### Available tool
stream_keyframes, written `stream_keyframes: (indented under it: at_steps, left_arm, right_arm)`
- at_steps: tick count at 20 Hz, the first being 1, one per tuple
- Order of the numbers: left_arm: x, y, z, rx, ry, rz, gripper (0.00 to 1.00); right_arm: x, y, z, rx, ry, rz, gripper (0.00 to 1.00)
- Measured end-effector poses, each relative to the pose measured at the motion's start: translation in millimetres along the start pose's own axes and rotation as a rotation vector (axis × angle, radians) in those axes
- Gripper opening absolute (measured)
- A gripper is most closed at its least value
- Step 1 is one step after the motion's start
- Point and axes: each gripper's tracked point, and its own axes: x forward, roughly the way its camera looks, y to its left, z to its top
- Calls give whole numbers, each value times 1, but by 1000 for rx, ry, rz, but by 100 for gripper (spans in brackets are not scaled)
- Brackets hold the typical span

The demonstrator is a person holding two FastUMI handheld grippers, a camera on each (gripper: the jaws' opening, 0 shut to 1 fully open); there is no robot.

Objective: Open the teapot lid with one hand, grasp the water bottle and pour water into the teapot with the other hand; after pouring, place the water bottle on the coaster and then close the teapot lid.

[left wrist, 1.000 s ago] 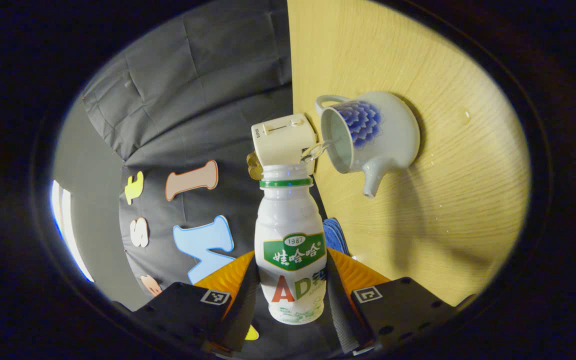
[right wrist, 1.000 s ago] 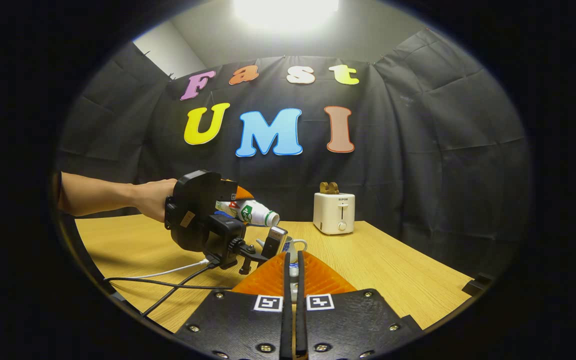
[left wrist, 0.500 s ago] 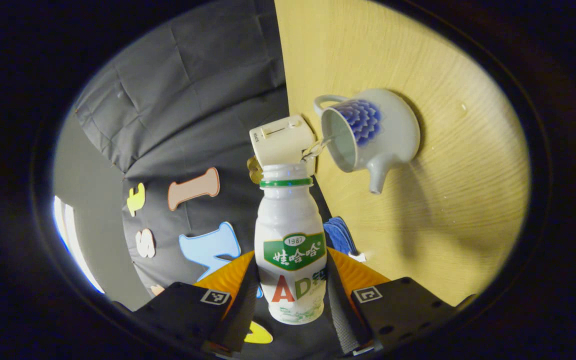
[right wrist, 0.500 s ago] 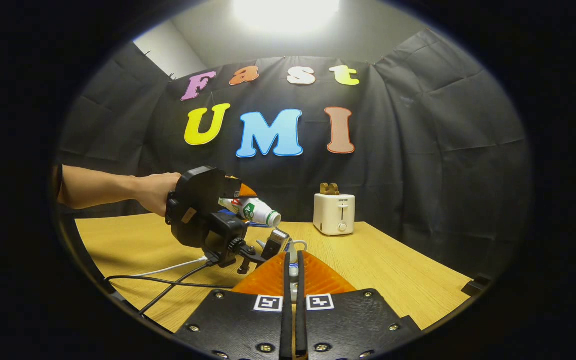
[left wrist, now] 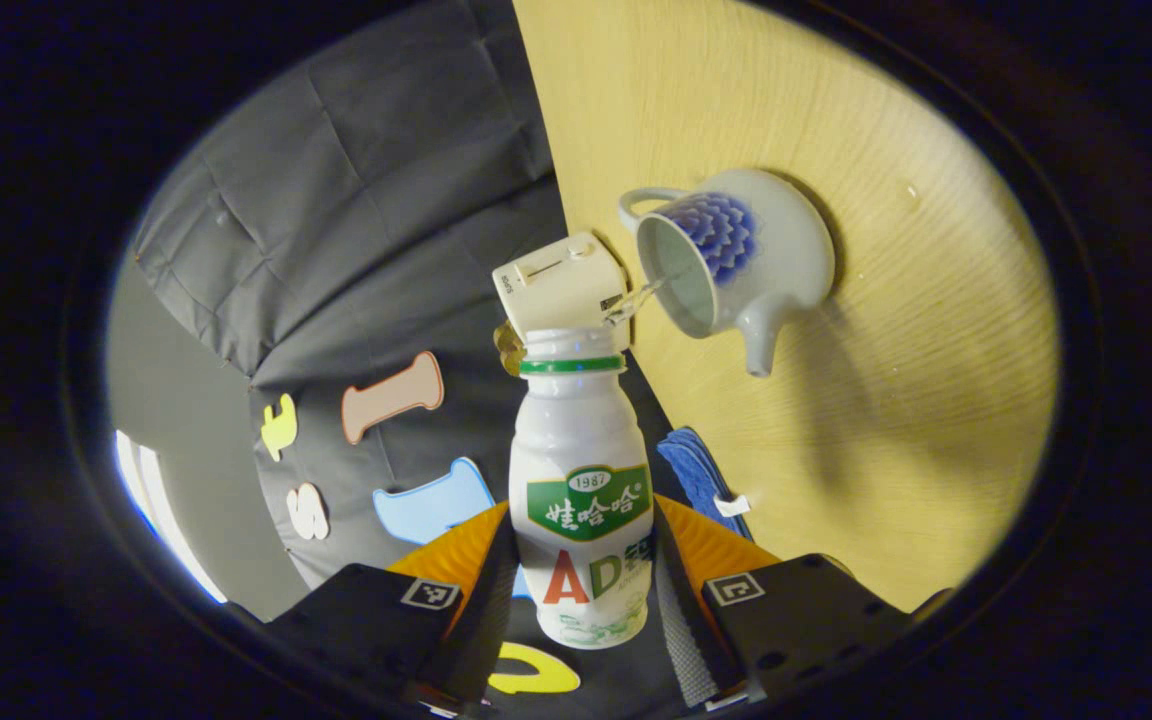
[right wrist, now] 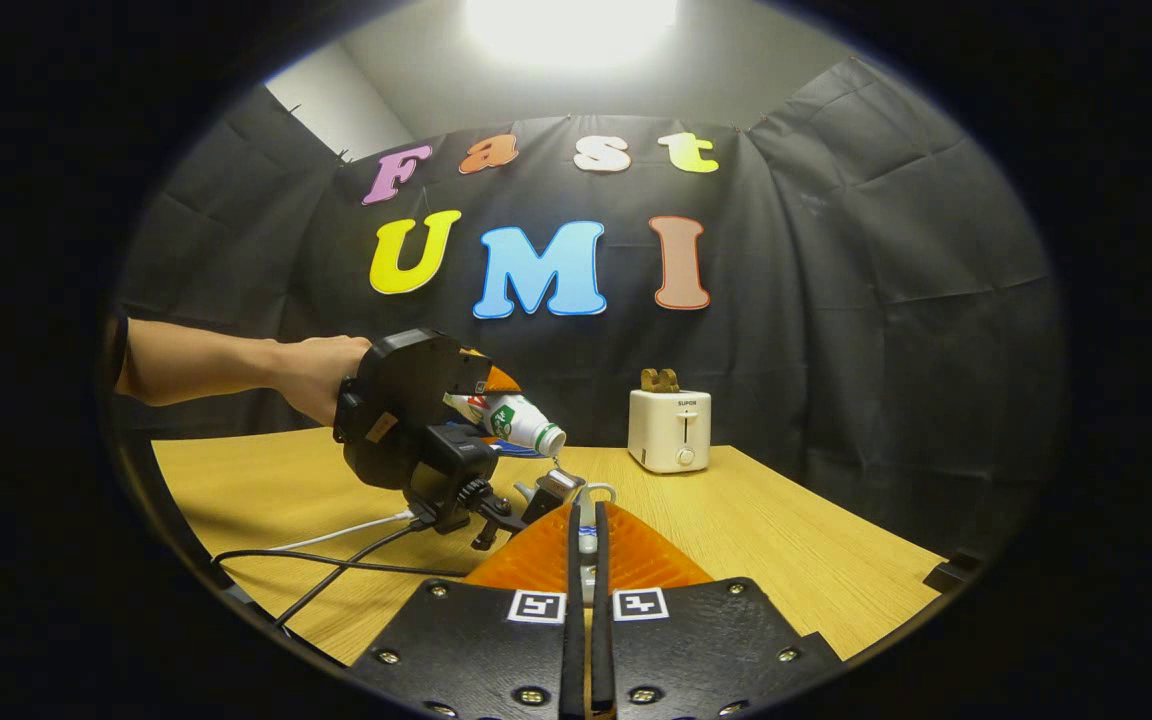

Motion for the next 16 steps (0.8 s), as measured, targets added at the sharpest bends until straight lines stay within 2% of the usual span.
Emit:
stream_keyframes:
  at_steps: [1, 4, 5, 12, 13, 14, 15, 16]
  left_arm:
    - [-1, 1, 0, 13, 1, -4, 74]
    - [-1, 3, 3, 51, -1, -9, 75]
    - [-1, 6, 3, 68, -5, -6, 80]
    - [-3, 17, 7, 158, -15, 0, 80]
    - [-2, 17, 6, 161, -14, -2, 79]
    - [-4, 16, 7, 159, -16, -2, 70]
    - [-4, 15, 7, 156, -19, -2, 70]
    - [-4, 16, 7, 156, -20, -3, 74]
  right_arm:
    - [0, 0, 2, 0, -4, -1, 3]
    - [-2, 0, 4, -2, -10, -2, 3]
    - [-1, 0, 3, -2, -8, 0, 3]
    - [-3, 0, 6, -2, -15, 1, 3]
    - [-4, 1, 7, -2, -17, 1, 3]
    - [-5, 0, 8, -1, -20, 1, 3]
    - [-5, -1, 10, 0, -25, -2, 3]
    - [-5, -1, 10, 0, -28, -4, 3]
